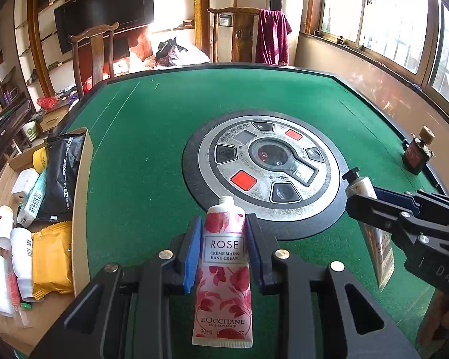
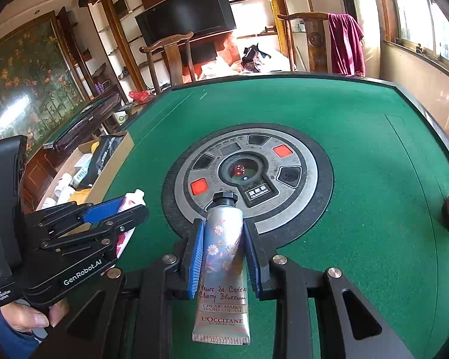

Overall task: Organize objects
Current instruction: 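Carry the rose tube in the left gripper and cherry blossom tube in the right to the tray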

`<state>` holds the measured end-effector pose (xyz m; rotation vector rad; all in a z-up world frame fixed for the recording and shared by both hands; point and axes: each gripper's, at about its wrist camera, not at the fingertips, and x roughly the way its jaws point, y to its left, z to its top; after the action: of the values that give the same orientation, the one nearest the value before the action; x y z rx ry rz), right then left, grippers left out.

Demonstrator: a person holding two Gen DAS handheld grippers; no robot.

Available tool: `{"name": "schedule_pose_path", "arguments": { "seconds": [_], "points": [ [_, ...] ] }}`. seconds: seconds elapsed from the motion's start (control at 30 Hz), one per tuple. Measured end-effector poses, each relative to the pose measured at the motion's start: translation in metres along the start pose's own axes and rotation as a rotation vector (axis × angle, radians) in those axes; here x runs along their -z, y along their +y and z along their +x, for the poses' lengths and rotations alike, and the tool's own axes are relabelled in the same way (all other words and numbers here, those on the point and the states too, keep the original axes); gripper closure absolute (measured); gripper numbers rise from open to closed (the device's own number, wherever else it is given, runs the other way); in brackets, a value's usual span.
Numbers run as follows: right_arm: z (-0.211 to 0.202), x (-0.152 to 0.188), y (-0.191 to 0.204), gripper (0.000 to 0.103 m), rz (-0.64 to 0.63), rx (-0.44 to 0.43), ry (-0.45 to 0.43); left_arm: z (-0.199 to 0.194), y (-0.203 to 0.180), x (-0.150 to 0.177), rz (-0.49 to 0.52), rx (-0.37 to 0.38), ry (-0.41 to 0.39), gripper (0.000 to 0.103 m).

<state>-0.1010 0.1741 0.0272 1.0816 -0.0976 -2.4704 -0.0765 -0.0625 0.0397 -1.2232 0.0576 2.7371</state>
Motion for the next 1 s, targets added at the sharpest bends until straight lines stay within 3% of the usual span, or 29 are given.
{"name": "schedule_pose_path", "arguments": {
  "seconds": [0.5,1.0],
  "points": [
    [-0.022,0.012,0.035,0.075,0.0,-0.071,-0.039,-0.054,0.012,0.026,-0.05,-0.035,-0.078,0.075],
    [-0.01,0.011,0.114,0.074,-0.077,-0.154,-0.021,-0.126,0.085,0.044,-0.175,-0.097,-0.192,0.074]
  ]
}}
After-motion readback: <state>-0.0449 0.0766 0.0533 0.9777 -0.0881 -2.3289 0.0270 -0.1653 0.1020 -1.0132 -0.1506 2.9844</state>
